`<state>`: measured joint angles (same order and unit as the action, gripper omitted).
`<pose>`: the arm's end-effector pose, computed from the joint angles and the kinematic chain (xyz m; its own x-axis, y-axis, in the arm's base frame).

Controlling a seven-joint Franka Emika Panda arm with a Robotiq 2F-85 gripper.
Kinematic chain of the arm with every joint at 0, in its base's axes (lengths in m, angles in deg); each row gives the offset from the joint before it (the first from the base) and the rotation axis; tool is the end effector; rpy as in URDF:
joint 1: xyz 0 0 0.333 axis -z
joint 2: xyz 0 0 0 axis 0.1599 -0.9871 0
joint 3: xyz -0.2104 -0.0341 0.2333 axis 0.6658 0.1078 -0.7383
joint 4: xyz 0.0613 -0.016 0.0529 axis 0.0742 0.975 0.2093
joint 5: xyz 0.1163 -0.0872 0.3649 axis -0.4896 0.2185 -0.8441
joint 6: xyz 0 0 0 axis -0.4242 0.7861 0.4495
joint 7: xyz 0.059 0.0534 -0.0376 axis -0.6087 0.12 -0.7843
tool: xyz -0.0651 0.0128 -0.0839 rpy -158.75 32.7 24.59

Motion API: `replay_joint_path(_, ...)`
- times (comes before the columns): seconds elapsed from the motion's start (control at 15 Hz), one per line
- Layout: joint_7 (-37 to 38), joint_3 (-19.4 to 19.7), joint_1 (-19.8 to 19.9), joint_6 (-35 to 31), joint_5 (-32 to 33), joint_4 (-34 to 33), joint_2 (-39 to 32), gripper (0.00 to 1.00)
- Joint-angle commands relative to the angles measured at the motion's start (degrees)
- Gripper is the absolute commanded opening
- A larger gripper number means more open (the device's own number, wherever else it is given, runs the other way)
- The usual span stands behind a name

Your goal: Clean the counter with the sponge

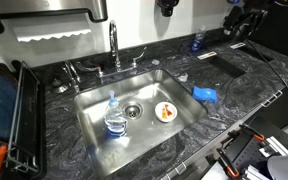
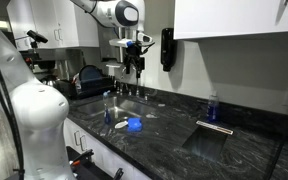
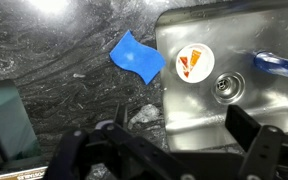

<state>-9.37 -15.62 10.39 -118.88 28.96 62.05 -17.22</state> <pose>0.4207 -0.0220 0.5081 0.9756 -0.2196 0.0057 -0.2178 -0.9705 -0.1032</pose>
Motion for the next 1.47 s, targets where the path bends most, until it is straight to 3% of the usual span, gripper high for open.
replay_joint_path(0.0,-0.2,-0.5,0.6,0.2,-0.2,-0.1,0.0,1.0)
replay_joint_path(0.2,-0.2,-0.5,0.6,0.2,-0.2,-0.1,0.0,1.0)
replay_joint_path(0.27,3.1,-1.5,1.1,0.3,0.1,0.6,0.2,1.0)
replay_joint_path(0.47,12.0,-6.3,0.4,-6.4,2.2,7.3,2.0,1.0)
replay_joint_path(0.87,18.3,-14.5,-2.3,-10.7,8.6,16.6,4.4,1.0)
replay_joint_path(1.0,15.4,-14.1,-3.0,-11.5,10.8,19.8,6.4,1.0)
replay_joint_path(1.13,8.1,-10.9,-3.8,-15.3,11.4,23.9,8.7,1.0)
replay_joint_path(1.2,3.2,-8.6,-3.9,-18.3,11.4,26.1,9.7,1.0)
replay_joint_path(1.33,-5.6,-0.2,-5.2,-24.4,13.2,29.7,10.1,1.0)
replay_joint_path(1.4,1.1,-7.3,-3.0,-19.1,11.1,25.3,8.2,1.0)
